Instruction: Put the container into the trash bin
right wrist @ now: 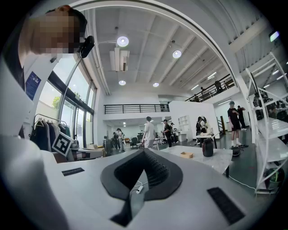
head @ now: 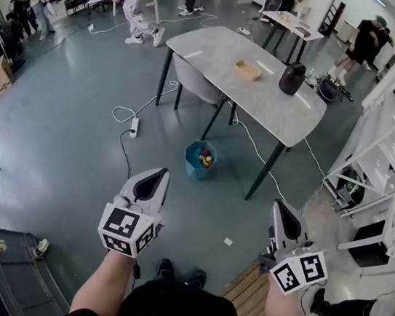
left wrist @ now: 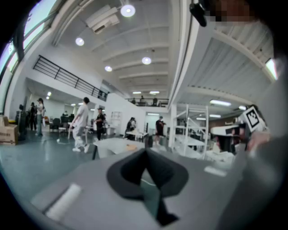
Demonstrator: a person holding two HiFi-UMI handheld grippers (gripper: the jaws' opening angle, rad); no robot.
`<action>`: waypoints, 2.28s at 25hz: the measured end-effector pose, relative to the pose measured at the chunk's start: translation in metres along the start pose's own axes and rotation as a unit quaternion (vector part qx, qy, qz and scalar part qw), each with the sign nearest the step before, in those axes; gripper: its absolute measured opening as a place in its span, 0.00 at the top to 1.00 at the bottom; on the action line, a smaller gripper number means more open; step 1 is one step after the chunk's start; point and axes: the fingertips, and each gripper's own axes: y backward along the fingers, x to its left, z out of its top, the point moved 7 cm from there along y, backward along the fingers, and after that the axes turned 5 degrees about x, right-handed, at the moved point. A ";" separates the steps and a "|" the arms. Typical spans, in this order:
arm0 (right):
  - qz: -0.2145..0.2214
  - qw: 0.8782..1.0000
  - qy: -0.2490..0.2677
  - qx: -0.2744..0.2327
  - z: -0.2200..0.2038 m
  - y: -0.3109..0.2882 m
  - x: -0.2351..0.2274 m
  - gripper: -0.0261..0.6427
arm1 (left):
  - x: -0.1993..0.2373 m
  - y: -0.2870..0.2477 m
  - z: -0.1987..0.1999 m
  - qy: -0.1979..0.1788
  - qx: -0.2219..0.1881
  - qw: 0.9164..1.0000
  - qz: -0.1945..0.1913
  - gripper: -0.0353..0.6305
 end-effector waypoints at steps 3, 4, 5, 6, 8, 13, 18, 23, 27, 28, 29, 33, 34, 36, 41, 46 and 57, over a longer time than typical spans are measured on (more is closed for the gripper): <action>0.000 1.000 0.006 0.009 -0.006 0.008 -0.008 0.98 | -0.011 -0.001 -0.002 -0.001 0.006 1.000 0.003 0.94; 0.002 1.000 0.009 0.011 -0.007 0.009 -0.010 0.98 | -0.013 -0.002 -0.001 -0.003 0.007 1.000 0.003 0.94; 0.003 1.000 0.011 0.012 -0.007 0.009 -0.013 0.98 | -0.016 -0.004 -0.001 -0.004 0.007 1.000 0.004 0.94; 0.005 1.000 0.012 0.013 -0.008 0.010 -0.015 0.98 | -0.018 -0.005 0.000 -0.003 0.008 1.000 0.005 0.94; 0.010 1.000 0.006 0.015 -0.012 0.013 -0.019 0.98 | -0.023 -0.006 0.001 -0.001 0.010 1.000 0.010 0.94; 0.042 0.999 -0.032 0.012 -0.017 0.027 -0.030 0.98 | -0.049 -0.004 0.018 -0.017 -0.003 1.000 0.018 0.94; 0.072 0.996 -0.051 -0.008 -0.019 0.042 -0.036 0.97 | -0.077 0.000 0.019 -0.027 -0.006 0.999 0.018 0.94; 0.086 0.995 -0.054 -0.001 -0.023 0.048 -0.040 0.97 | -0.086 -0.003 0.015 -0.023 -0.001 1.000 0.020 0.94; 0.085 0.995 -0.053 0.008 -0.024 0.037 -0.049 0.97 | -0.081 -0.017 0.009 -0.013 0.006 1.000 0.011 0.94; 0.084 0.995 -0.057 0.009 -0.024 0.033 -0.052 0.97 | -0.079 -0.022 0.008 -0.009 0.007 1.000 0.006 0.94; 0.085 0.995 -0.059 0.011 -0.023 0.028 -0.054 0.97 | -0.076 -0.028 0.007 -0.006 0.008 1.000 0.002 0.94; 0.086 0.995 -0.055 0.022 -0.020 -0.007 -0.059 0.97 | -0.050 -0.055 0.006 0.005 0.012 1.000 -0.009 0.94; 0.085 0.995 -0.055 0.024 -0.018 -0.017 -0.062 0.97 | -0.042 -0.063 0.007 0.008 0.013 1.000 -0.011 0.94; 0.083 0.995 -0.052 0.030 -0.013 -0.041 -0.067 0.97 | -0.024 -0.080 0.011 0.013 0.011 1.000 -0.014 0.94; 0.085 0.994 -0.048 0.045 0.003 -0.103 -0.073 0.97 | 0.026 -0.118 0.030 0.019 0.002 1.000 -0.016 0.94; 0.075 0.994 -0.049 0.060 0.011 -0.153 -0.074 0.97 | 0.069 -0.149 0.035 0.029 0.003 0.999 -0.029 0.94; 0.089 0.993 -0.034 0.074 0.023 -0.226 -0.061 0.97 | 0.129 -0.165 0.029 0.049 0.001 0.998 -0.027 0.94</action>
